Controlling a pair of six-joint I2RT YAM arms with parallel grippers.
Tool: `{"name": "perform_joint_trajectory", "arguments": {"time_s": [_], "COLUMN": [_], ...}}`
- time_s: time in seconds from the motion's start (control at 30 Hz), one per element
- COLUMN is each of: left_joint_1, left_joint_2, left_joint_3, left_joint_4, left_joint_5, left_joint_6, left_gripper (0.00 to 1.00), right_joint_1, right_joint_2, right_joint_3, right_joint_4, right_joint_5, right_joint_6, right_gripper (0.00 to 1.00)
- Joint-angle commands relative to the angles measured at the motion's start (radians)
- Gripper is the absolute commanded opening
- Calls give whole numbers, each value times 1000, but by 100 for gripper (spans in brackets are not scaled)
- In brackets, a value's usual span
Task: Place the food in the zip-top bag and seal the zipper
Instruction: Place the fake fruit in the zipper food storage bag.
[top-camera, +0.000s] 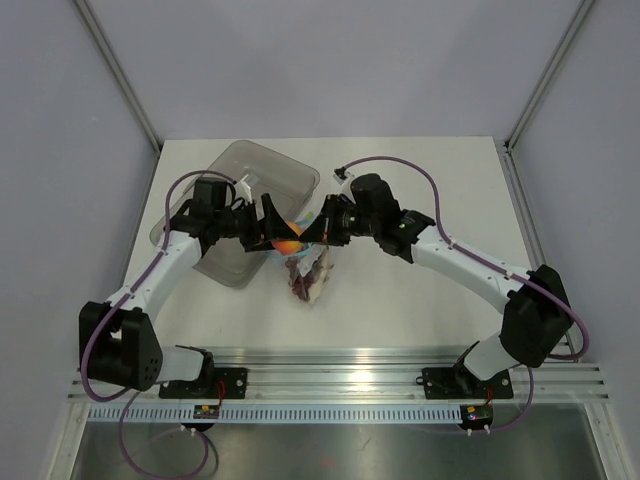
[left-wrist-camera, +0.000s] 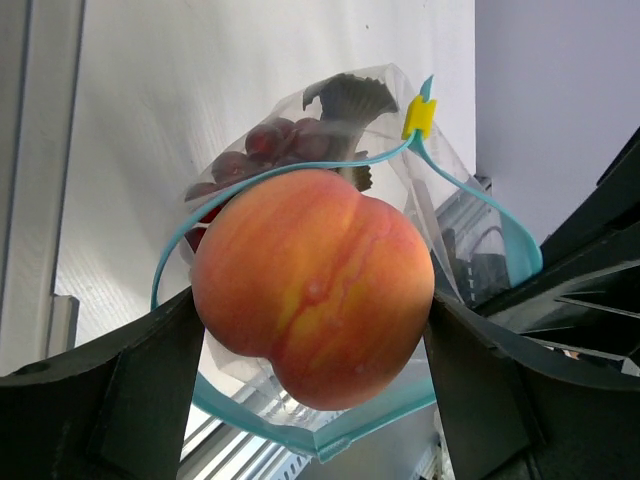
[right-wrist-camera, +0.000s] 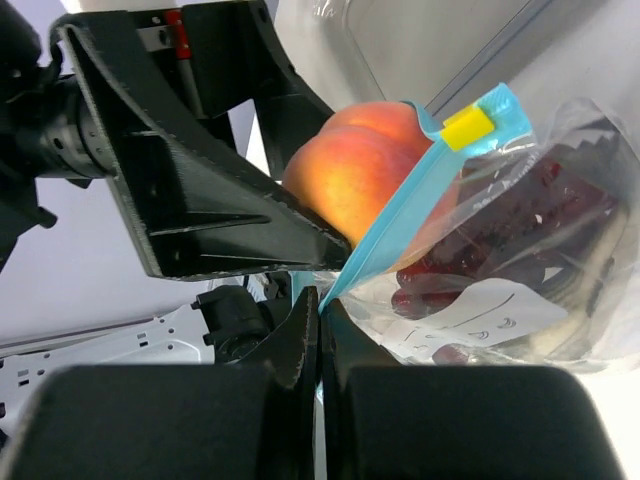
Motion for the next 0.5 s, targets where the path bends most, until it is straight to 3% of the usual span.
{"name": "perform_joint_trajectory", "arguments": {"time_s": [0.0, 0.23, 0.33, 0.37, 0.47], "left_joint_1": [-7, -32, -46, -47, -50], "left_joint_2": [13, 44, 64, 70, 76], "left_joint_3": [-14, -6, 12, 14, 18], "left_joint_4": [66, 51, 30, 30, 33], "left_joint_5": [85, 17, 4, 10, 21], "left_joint_6": [-15, -14, 5, 5, 9], "left_gripper": [45, 47, 60, 71, 79], "right_joint_1": [9, 11, 11, 9, 9], "right_joint_2": [-55, -58, -67, -68, -81], "right_joint_3": [-3, -6, -10, -13, -18], "right_joint_4": [100, 137, 142, 140, 133], "right_joint_5": [-12, -30, -32, -30, -24], "right_joint_6": [-10, 2, 3, 3, 2], "right_gripper": [0, 0, 0, 0, 0]}}
